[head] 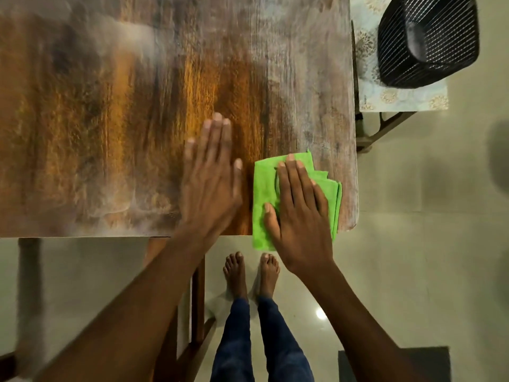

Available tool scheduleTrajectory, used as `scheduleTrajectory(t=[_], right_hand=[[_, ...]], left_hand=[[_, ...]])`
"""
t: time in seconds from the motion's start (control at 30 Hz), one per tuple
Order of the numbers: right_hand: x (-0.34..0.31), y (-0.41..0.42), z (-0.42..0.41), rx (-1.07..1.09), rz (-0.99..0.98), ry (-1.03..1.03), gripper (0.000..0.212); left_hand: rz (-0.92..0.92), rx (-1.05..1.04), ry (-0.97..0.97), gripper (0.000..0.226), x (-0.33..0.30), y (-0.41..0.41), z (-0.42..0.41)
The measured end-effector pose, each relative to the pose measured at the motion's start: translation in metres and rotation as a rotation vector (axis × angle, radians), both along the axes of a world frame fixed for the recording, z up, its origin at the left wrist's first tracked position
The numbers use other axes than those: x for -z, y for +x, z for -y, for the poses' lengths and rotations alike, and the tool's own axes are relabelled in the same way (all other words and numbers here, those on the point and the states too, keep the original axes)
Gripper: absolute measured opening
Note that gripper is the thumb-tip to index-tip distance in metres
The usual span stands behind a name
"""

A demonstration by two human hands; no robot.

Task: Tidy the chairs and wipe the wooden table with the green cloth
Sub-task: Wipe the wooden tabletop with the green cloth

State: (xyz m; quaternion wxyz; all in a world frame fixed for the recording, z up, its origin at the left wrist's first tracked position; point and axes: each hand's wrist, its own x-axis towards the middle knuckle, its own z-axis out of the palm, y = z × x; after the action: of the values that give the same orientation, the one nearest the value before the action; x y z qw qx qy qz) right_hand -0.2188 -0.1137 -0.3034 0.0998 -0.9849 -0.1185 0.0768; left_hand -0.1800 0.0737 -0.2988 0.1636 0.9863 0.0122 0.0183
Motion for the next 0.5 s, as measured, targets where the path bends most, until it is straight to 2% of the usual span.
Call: scheduleTrajectory(t=[0.13, 0.37, 0.5], right_hand=[[0.003, 0.020, -0.001, -0.021, 0.032, 0.019, 0.074], [0.004, 0.145, -0.021, -0.035, 0.110, 0.025, 0.072], [0.004, 0.149, -0.022, -0.045, 0.118, 0.016, 0.070]], left_hand=[[-0.024, 0.012, 0.079, 0.064, 0.016, -0.004, 0.018], [-0.045, 0.015, 0.077, 0.063, 0.012, -0.005, 0.021], [-0.061, 0.002, 0.070, 0.063, 0.012, -0.005, 0.019]])
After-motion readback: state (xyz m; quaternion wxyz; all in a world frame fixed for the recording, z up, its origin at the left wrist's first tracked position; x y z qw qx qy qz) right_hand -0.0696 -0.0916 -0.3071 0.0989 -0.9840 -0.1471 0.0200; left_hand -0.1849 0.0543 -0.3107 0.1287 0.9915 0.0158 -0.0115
